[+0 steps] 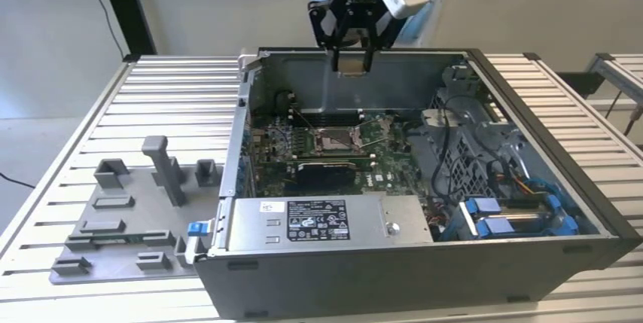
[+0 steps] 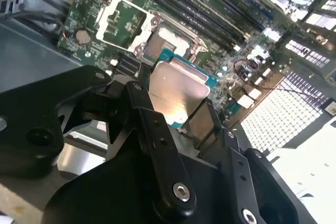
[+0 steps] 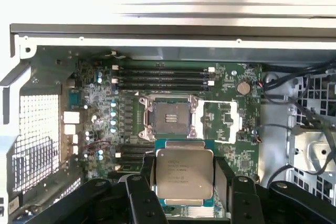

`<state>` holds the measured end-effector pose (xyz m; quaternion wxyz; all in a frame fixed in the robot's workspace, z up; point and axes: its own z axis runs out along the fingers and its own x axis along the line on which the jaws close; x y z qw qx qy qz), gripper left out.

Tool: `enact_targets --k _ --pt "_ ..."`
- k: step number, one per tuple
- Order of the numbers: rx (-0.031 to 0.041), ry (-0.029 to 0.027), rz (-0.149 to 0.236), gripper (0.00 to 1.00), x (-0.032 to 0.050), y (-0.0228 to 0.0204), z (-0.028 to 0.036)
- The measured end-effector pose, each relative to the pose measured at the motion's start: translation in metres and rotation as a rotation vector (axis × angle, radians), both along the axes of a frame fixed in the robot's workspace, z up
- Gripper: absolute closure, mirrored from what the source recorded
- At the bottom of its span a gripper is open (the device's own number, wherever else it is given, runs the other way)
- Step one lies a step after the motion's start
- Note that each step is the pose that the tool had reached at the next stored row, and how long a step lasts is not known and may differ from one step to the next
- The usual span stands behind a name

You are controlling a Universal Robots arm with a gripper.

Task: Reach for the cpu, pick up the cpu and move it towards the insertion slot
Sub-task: 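Pick up the cpu and move it towards the insertion slot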

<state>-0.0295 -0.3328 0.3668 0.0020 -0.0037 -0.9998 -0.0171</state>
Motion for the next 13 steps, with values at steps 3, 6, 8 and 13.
enact_targets --k 3,6,8,13 --pt "-0.0001 0.0 0.0 1.0 -0.0037 0.0072 -0.0014" --pt "-0.0001 0.0 0.0 1.0 -0.0047 0.0114 -0.0017" --pt "-0.0002 0.0 0.0 1.0 -0.0047 0.0117 -0.0018" --pt "-0.0001 0.0 0.0 1.0 -0.0047 0.0119 -0.0018"
